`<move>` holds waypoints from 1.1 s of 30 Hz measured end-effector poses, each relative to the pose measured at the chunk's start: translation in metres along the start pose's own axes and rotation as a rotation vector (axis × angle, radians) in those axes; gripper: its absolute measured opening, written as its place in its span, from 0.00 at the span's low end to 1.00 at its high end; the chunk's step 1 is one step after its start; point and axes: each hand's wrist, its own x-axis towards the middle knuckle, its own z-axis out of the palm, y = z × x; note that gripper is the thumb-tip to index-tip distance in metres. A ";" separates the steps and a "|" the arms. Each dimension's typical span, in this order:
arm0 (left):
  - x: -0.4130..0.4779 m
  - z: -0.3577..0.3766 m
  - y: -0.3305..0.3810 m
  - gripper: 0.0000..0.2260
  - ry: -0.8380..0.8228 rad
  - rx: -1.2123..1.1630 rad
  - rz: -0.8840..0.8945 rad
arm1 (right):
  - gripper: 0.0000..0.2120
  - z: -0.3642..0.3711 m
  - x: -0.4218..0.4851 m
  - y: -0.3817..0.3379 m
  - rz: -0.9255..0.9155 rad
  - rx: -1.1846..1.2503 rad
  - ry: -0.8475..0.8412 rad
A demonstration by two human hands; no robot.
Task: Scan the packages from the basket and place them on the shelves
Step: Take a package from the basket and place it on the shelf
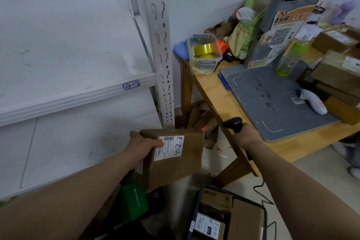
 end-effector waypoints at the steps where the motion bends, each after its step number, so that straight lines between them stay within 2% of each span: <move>1: 0.002 0.004 0.003 0.34 -0.017 0.001 0.011 | 0.09 -0.002 0.006 0.010 0.027 -0.026 0.018; 4: 0.006 0.014 0.013 0.33 -0.061 0.020 0.048 | 0.12 -0.005 0.021 0.036 0.115 -0.029 0.081; 9: 0.017 0.028 0.025 0.39 -0.131 0.023 0.071 | 0.08 -0.003 0.040 0.048 0.142 -0.011 0.103; 11: 0.018 0.033 0.027 0.39 -0.142 0.024 0.080 | 0.09 -0.001 0.045 0.048 0.152 -0.008 0.113; 14: 0.018 0.038 0.027 0.37 -0.157 0.028 0.079 | 0.13 0.000 0.049 0.047 0.181 0.007 0.101; 17: 0.019 0.037 0.025 0.36 -0.153 0.035 0.083 | 0.22 0.000 0.047 0.046 0.189 0.043 0.118; 21: 0.019 0.027 0.023 0.39 -0.144 0.028 0.087 | 0.32 -0.002 0.036 0.037 0.064 -0.079 0.275; 23: 0.018 0.020 0.021 0.41 -0.143 0.014 0.077 | 0.31 0.000 0.023 0.027 -0.042 -0.164 0.382; 25: 0.016 0.010 0.018 0.39 -0.131 -0.014 0.071 | 0.28 0.008 0.011 0.014 -0.154 -0.208 0.437; 27: 0.016 -0.004 0.013 0.43 -0.135 -0.041 0.081 | 0.25 0.018 -0.004 -0.004 -0.217 -0.177 0.341; 29: 0.016 -0.021 0.008 0.47 -0.158 -0.061 0.095 | 0.25 0.027 -0.018 -0.025 -0.154 -0.021 0.097; 31: 0.004 -0.039 0.006 0.38 -0.172 -0.093 0.112 | 0.28 0.036 -0.032 -0.044 -0.071 0.127 -0.143; 33: -0.009 -0.060 0.000 0.30 -0.161 -0.128 0.123 | 0.30 0.042 -0.042 -0.059 -0.016 0.203 -0.291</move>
